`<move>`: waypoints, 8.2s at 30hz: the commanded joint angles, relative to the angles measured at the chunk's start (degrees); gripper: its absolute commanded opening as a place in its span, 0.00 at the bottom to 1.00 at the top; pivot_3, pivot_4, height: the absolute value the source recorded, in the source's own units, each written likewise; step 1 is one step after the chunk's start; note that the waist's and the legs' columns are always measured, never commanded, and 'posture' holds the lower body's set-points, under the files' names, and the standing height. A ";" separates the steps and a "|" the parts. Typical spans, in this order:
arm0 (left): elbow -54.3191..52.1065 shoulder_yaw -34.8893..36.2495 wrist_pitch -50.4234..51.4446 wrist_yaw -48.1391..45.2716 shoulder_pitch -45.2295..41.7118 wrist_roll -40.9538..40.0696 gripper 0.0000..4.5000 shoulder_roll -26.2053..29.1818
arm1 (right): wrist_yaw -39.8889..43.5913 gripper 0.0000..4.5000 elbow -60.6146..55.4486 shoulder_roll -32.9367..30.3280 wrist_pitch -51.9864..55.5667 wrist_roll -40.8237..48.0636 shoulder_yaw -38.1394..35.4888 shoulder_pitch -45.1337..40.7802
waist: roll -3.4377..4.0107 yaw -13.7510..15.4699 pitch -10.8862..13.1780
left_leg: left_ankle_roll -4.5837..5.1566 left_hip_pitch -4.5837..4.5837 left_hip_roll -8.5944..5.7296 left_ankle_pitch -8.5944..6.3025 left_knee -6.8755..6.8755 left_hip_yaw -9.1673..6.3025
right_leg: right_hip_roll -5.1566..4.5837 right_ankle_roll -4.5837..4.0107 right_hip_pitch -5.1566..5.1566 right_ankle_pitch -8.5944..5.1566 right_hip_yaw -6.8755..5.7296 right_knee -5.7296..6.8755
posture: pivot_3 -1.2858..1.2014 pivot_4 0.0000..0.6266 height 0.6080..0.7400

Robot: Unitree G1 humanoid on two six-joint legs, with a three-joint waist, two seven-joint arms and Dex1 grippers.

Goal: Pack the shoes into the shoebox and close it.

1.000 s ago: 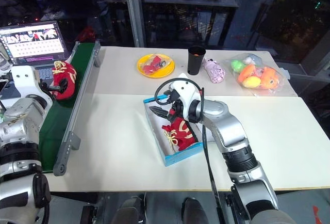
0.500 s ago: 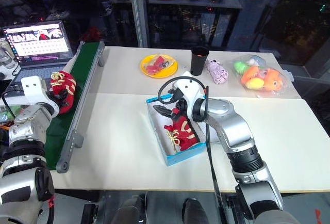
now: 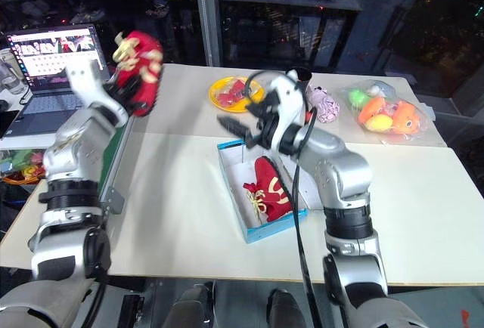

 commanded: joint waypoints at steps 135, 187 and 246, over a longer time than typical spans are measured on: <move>-37.78 -19.96 20.36 -38.81 22.83 -10.02 1.00 25.36 | 17.00 0.36 12.91 -10.93 5.64 -28.04 25.92 8.61 | -0.41 -0.44 -3.40 | -0.52 0.81 2.42 -0.47 -1.94 4.28 | -0.28 -1.88 -0.33 -0.41 -1.34 -0.17 | 0.52 0.24 0.97; -28.90 -24.13 17.94 -50.38 13.40 -4.17 1.00 25.77 | 5.15 0.01 24.43 -18.06 -22.38 -19.49 -1.67 25.22 | 0.67 -1.56 -1.22 | 0.35 0.61 1.29 -0.75 0.55 1.70 | 0.16 -0.86 0.17 -1.13 -0.95 0.27 | 0.52 0.24 0.97; -42.29 -13.94 28.21 -49.95 22.95 -16.26 1.00 39.06 | 26.38 0.01 9.87 -17.49 -10.35 -4.49 22.62 17.02 | 0.72 -1.03 -1.10 | 0.29 0.64 1.36 -0.75 0.60 1.72 | 0.19 -0.91 0.16 -1.12 -0.97 0.40 | 0.52 0.24 0.97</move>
